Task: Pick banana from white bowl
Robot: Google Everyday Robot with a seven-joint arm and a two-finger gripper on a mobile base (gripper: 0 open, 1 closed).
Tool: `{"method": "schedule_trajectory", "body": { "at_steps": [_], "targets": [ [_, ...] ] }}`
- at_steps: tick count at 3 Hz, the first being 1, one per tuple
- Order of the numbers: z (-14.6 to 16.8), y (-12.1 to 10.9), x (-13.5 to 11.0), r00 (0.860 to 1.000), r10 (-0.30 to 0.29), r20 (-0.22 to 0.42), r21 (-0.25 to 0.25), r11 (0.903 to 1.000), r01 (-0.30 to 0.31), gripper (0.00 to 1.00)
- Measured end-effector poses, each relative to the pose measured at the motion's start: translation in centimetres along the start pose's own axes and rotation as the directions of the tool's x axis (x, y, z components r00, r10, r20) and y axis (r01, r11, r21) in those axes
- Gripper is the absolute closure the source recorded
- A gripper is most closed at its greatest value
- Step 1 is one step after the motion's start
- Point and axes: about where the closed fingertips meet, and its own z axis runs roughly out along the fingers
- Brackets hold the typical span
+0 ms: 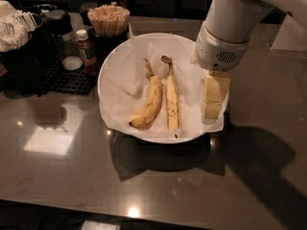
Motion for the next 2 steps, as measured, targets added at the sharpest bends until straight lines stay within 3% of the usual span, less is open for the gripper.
{"method": "schedule_trajectory", "body": {
  "at_steps": [1,2],
  "targets": [
    [0.00,0.00,0.00,1.000,0.000,0.000,0.000,1.0000,0.000,0.00],
    [0.30,-0.90,-0.33,0.993,0.110,0.053,-0.026,0.9937,-0.109,0.00]
  ]
}}
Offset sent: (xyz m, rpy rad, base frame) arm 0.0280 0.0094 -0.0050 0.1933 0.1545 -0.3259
